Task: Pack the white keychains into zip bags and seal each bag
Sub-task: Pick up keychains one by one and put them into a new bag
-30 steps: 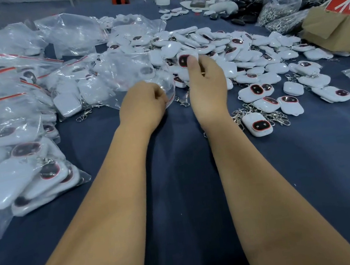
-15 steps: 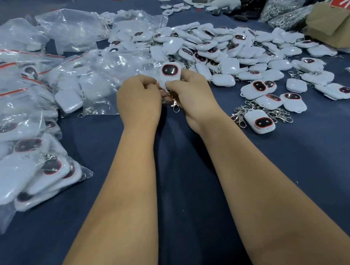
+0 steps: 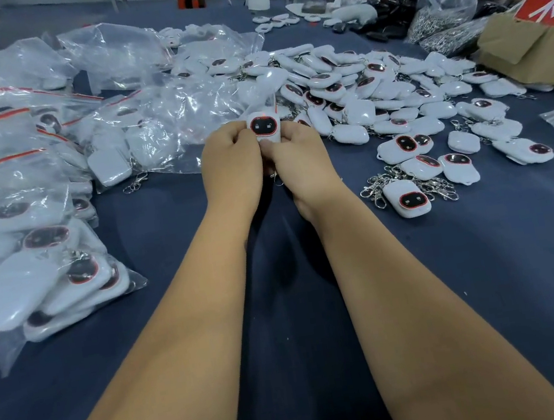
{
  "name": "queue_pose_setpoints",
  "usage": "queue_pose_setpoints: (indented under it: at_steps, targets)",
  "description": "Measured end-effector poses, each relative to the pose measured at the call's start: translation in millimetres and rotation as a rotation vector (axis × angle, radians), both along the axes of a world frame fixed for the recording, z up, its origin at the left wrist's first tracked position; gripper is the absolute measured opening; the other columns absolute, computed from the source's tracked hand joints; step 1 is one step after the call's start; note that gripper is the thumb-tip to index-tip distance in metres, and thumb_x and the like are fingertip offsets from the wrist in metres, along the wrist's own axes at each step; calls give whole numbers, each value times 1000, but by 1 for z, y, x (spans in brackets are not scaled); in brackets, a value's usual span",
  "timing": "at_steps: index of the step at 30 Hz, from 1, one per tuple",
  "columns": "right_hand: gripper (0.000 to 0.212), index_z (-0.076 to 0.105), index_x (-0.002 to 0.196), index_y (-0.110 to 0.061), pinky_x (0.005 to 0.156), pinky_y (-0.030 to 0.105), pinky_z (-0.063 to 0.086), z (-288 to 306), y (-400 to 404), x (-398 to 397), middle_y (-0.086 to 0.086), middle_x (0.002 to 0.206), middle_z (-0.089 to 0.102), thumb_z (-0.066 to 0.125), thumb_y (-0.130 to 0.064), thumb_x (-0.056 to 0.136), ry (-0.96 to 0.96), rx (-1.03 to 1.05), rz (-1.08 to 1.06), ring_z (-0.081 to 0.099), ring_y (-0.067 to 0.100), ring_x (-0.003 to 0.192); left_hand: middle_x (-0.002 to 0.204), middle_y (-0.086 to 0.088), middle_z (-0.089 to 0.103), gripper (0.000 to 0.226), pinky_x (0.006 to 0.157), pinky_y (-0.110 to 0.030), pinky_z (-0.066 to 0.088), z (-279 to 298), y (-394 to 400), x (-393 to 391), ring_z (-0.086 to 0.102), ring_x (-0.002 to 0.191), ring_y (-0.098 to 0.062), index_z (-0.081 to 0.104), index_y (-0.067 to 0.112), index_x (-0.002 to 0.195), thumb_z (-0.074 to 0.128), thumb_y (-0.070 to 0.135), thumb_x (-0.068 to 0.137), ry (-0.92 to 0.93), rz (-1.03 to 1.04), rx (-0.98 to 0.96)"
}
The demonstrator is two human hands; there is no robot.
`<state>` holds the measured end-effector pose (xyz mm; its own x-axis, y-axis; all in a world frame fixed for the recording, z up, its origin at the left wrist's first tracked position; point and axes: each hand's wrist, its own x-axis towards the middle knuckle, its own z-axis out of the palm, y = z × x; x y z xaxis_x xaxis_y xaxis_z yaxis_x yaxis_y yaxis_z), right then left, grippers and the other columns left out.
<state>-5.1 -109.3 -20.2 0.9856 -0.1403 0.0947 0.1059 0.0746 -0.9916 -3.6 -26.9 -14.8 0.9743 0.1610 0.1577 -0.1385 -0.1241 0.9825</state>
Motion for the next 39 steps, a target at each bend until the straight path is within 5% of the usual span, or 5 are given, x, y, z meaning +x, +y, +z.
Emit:
queue_pose_setpoints:
  at_steps: [10, 17, 24, 31, 39]
  targets:
    - [26, 65, 98, 3, 50, 20, 41, 4, -3, 0, 6, 72, 64, 43, 10, 85, 35, 70, 44, 52, 11, 52, 48, 6, 50, 34, 43, -17, 38, 4, 6, 2, 43, 42, -8, 60, 18, 54, 51, 3, 83, 58, -39, -287]
    - [19, 66, 88, -12, 49, 23, 47, 6, -6, -2, -2, 62, 66, 49, -5, 94, 47, 183, 13, 61, 10, 54, 73, -2, 70, 19, 66, -34, 54, -3, 7, 6, 64, 70, -17, 73, 18, 79, 58, 13, 88, 10, -96, -190]
    - [22, 66, 87, -10, 59, 30, 50, 4, -4, -3, 3, 71, 67, 47, -4, 96, 29, 113, 18, 62, 16, 63, 50, 13, 58, 29, 44, -13, 42, -2, 6, 4, 54, 46, 0, 61, 18, 65, 52, 6, 90, 11, -97, -241]
    - [19, 64, 100, -4, 55, 25, 51, 6, -4, -4, 7, 78, 67, 46, -3, 96, 39, 87, -4, 63, 11, 60, 65, -1, 56, 11, 54, -24, 42, -2, 7, 6, 50, 61, -14, 62, 11, 78, 53, 11, 86, 63, -89, -226]
    - [21, 66, 95, -11, 67, 32, 49, 3, -4, -1, 10, 85, 68, 46, -5, 96, 58, 117, -14, 62, 21, 77, 66, 7, 69, 13, 57, -19, 50, -2, 6, 4, 63, 62, -5, 70, 14, 84, 58, 14, 89, 31, -116, -179]
